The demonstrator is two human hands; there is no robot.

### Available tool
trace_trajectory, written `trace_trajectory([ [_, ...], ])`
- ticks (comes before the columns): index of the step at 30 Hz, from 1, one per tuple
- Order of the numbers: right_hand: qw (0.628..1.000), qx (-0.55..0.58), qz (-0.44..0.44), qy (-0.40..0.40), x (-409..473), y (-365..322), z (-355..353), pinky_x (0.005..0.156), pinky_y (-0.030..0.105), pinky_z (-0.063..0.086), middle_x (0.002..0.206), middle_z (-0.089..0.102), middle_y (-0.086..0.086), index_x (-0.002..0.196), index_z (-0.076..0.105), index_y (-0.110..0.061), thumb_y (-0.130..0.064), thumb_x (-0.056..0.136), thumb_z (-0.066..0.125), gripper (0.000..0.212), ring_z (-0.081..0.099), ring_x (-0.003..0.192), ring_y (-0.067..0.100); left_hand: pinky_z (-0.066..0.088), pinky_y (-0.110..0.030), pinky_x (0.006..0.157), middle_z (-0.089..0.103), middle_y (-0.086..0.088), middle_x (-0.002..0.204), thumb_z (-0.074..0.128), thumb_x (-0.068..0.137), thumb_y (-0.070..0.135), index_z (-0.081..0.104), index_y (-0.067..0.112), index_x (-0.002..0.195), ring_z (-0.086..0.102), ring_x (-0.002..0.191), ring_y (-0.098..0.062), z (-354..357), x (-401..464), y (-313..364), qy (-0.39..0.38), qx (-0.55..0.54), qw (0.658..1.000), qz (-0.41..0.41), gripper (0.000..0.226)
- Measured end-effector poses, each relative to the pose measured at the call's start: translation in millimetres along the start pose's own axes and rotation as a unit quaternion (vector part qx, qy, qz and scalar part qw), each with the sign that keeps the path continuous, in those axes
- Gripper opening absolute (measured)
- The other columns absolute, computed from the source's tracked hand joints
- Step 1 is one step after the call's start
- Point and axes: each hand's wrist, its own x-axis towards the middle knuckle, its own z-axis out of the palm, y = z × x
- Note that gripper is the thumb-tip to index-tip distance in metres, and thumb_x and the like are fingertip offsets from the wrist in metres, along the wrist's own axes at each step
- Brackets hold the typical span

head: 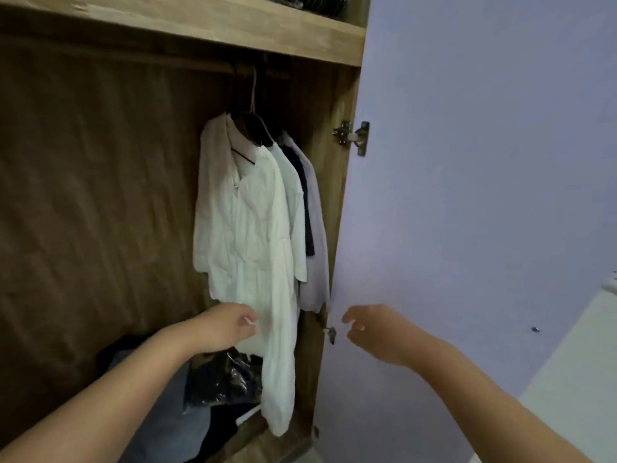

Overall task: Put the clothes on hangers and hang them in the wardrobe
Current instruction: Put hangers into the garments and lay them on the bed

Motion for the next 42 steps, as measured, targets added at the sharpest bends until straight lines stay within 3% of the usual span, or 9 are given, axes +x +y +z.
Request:
trace_trajectory([
  [14,0.918,0.187,-0.111,0.331,194.4,-151.5,-115.6,0.077,0.026,0.043,0.140,0.046,0.006,0.145,0.029,-0.017,-0.015,0.096,0.043,0.051,0.057,0.109,0.022,0.038,-0.022,0.095,0.038,0.001,0.145,0.049,0.094,0.021,0.031,0.023,0.142,0.045,0.126,-0.016,-132.7,118.5,-34.2,0.219,-0.088,0.968,0.081,0.052],
  [17,0.934,0.207,-0.068,0.283,234.8,-173.6,-124.1,0.059,0.027,0.040,0.097,0.061,0.010,0.137,0.039,-0.014,-0.017,0.094,0.045,0.043,0.059,0.074,0.022,0.036,-0.023,0.098,0.033,0.001,0.149,0.050,0.094,0.020,0.026,0.025,0.145,0.040,0.131,-0.017,-156.9,137.5,-43.6,0.221,-0.130,0.962,0.095,0.056],
  [20,0.919,0.308,-0.083,0.232,256.8,-187.7,-125.0,0.046,0.021,0.032,0.068,0.045,0.005,0.096,0.058,-0.005,-0.007,0.088,0.052,0.011,0.044,0.054,0.014,0.032,-0.024,0.101,0.027,0.003,0.152,0.050,0.094,0.020,0.018,0.028,0.147,0.034,0.136,-0.018,-171.1,151.1,-54.5,0.198,-0.200,0.954,0.099,0.062],
  [22,0.901,0.379,-0.103,0.182,263.2,-196.5,-125.2,0.043,0.013,0.037,0.076,0.052,0.003,0.091,0.059,-0.006,0.003,0.083,0.053,0.013,0.051,0.058,0.006,0.029,-0.020,0.098,0.025,0.005,0.153,0.048,0.095,0.019,0.017,0.029,0.147,0.031,0.138,-0.018,-176.1,157.8,-62.6,0.186,-0.236,0.948,0.104,0.062],
  [25,0.885,0.422,-0.131,0.145,277.8,-205.4,-121.0,0.072,0.013,0.045,0.118,0.050,-0.003,0.128,0.052,-0.015,0.015,0.079,0.042,0.058,0.047,0.108,0.008,0.027,-0.019,0.100,0.023,0.007,0.153,0.047,0.096,0.018,0.018,0.031,0.147,0.029,0.138,-0.015,-180.8,163.3,-71.6,0.173,-0.254,0.944,0.122,0.061],
  [28,0.840,0.485,-0.168,0.177,286.7,-211.4,-118.8,0.080,0.022,0.047,0.124,0.053,0.001,0.107,0.058,-0.021,0.020,0.071,0.035,0.059,0.047,0.119,0.019,0.026,-0.019,0.104,0.024,0.009,0.152,0.047,0.096,0.017,0.018,0.031,0.147,0.028,0.134,-0.004,-186.6,162.4,-74.0,0.179,-0.259,0.937,0.151,0.060],
  [35,0.724,0.629,-0.232,0.162,273.5,-212.8,-146.2,0.076,0.032,0.047,0.104,0.057,0.012,0.084,0.057,-0.018,0.007,0.044,0.041,0.050,0.056,0.099,0.030,0.027,-0.034,0.115,0.036,0.011,0.147,0.045,0.096,0.016,0.025,0.030,0.146,0.033,0.134,-0.005,-213.8,138.7,-56.6,0.265,-0.285,0.894,0.220,0.056],
  [38,0.729,0.630,-0.221,0.150,260.9,-197.1,-144.4,0.089,0.042,0.043,0.102,0.058,0.012,0.084,0.061,-0.020,0.008,0.044,0.041,0.053,0.054,0.101,0.034,0.034,-0.030,0.111,0.045,0.009,0.141,0.048,0.094,0.016,0.036,0.028,0.141,0.042,0.128,-0.005,-211.7,131.1,-50.5,0.298,-0.245,0.893,0.232,0.050],
  [42,0.761,0.594,-0.230,0.120,229.7,-169.7,-135.1,0.068,0.033,0.044,0.084,0.056,0.010,0.089,0.058,-0.016,0.016,0.054,0.041,0.050,0.052,0.079,0.029,0.041,-0.008,0.086,0.060,0.008,0.114,0.049,0.093,0.008,0.053,0.017,0.127,0.055,0.097,0.003,-203.0,124.4,-39.3,0.335,-0.226,0.885,0.229,0.036],
])
